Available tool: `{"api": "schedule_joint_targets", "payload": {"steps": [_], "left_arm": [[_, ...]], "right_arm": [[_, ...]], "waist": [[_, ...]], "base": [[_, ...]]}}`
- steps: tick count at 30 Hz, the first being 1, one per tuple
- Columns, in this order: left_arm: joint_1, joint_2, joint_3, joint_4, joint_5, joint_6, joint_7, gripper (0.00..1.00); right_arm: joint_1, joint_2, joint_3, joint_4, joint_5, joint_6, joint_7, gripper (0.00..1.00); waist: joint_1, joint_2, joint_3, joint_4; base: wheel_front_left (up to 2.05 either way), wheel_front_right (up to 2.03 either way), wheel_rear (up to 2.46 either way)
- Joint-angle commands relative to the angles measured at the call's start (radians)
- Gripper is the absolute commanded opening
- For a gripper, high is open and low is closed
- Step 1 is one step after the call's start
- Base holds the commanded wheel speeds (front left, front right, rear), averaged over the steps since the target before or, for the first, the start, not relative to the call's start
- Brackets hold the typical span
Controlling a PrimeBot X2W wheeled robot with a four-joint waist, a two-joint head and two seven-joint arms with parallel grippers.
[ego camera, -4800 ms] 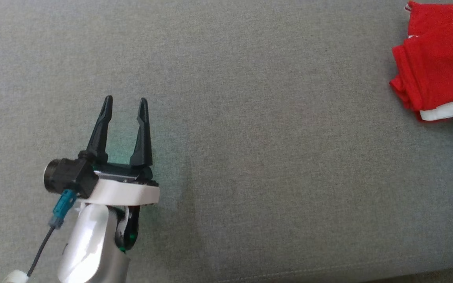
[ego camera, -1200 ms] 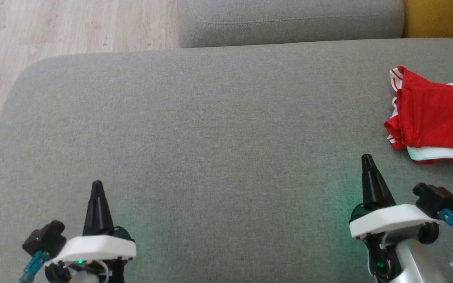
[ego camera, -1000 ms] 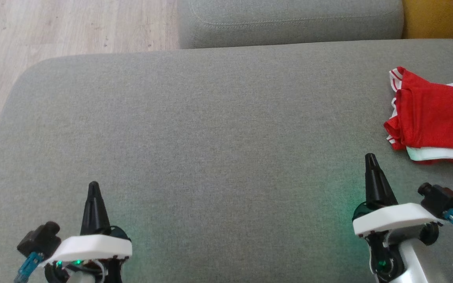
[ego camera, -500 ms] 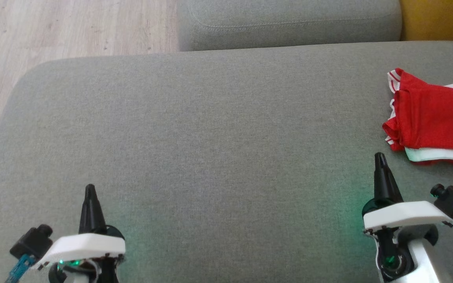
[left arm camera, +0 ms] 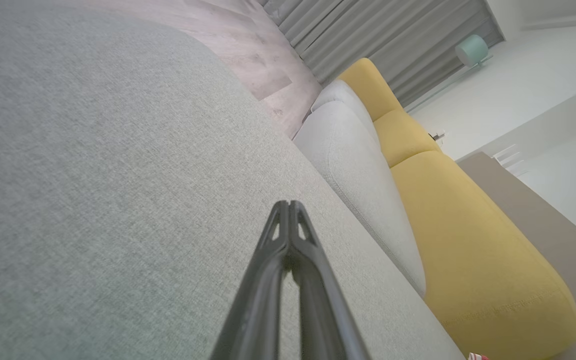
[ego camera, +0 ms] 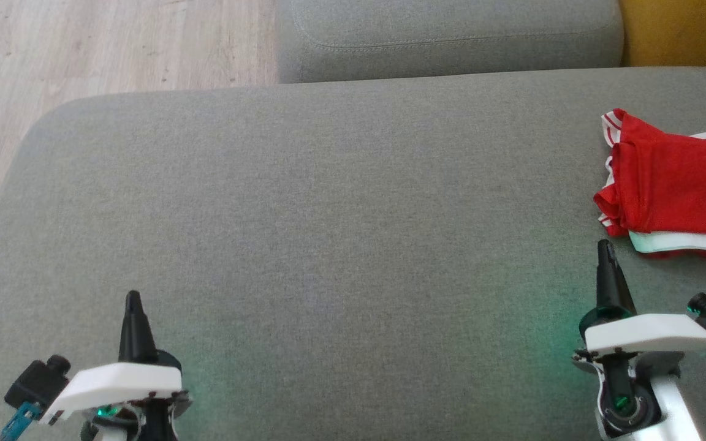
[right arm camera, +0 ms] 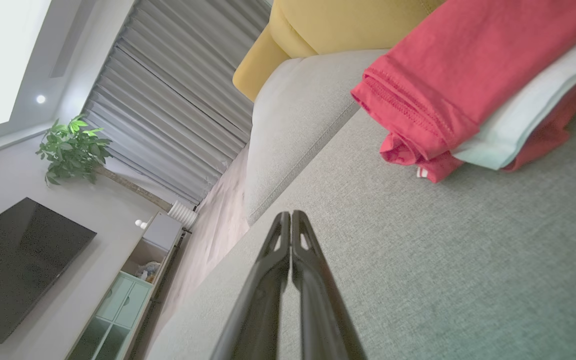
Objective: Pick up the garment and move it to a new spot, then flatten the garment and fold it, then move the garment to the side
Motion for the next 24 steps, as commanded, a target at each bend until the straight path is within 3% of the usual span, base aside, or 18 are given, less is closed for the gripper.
{"api": "schedule_joint_targets", "payload": {"steps": [1,24], "left_arm": [[-0.043,0.003,0.03,-0.037,-0.021,-0.009,0.007,0.0],[-0.044,0.005,0.069,-0.047,-0.242,-0.027,0.075,0.0]], "right_arm": [[-0.027,-0.018,0.004,-0.04,0.026,0.0,0.007,0.0],[-0.015,-0.019,-0.037,-0.065,0.278,0.0,0.072,0.0]], "waist": [[0.0,0.0,-0.001,0.0],[0.0,0.0,-0.014,-0.003]], "base": [[0.0,0.0,0.0],[0.0,0.0,0.0]]}}
